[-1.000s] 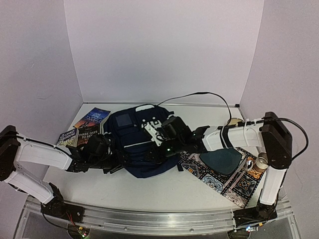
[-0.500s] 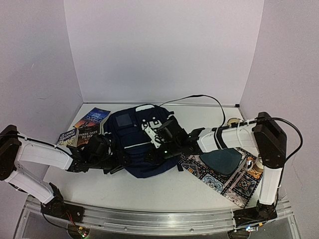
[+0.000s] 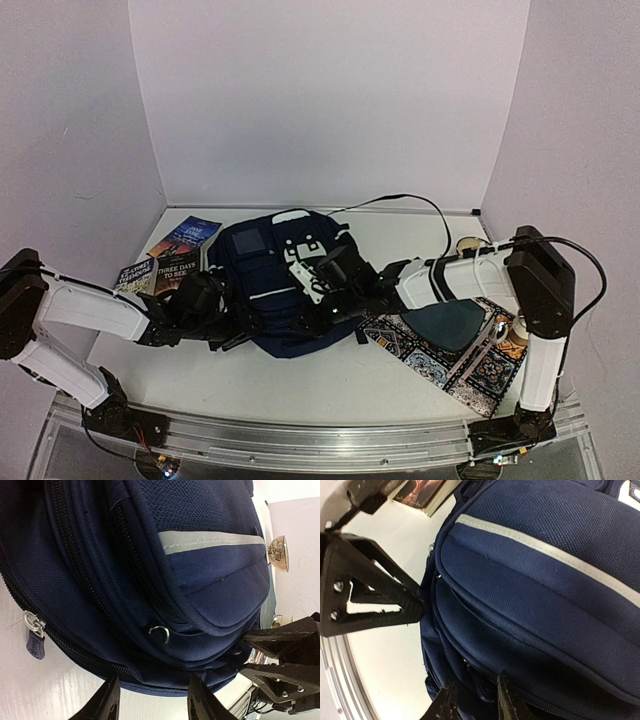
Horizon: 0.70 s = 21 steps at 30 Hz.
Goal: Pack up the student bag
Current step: Hold the student bag at the center of the board.
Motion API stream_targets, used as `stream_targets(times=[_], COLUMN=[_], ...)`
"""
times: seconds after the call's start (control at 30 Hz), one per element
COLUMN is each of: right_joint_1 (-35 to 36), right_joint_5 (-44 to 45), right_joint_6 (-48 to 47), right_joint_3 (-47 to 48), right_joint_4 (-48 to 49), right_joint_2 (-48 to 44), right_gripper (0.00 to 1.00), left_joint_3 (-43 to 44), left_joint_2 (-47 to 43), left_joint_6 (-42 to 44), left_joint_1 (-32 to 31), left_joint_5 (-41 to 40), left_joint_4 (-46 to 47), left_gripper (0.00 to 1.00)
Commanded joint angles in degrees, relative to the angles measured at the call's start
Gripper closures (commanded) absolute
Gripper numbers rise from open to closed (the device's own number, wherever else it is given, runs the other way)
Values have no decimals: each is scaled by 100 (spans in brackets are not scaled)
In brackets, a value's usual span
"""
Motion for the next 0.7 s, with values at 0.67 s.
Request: stream_targets(times=[0.67], right_joint_1=[369], right_joint_5=[1098], right_joint_6=[-437], right_joint_3=[191], right_joint_4=[-585], right_joint_2=[237], right_gripper=[66], left_joint_3=[-273], left_joint_2=[333], left_joint_6=[-996], left_joint_1=[-17], left_joint_5=[50], left_joint_4=[1228], left_gripper=[54])
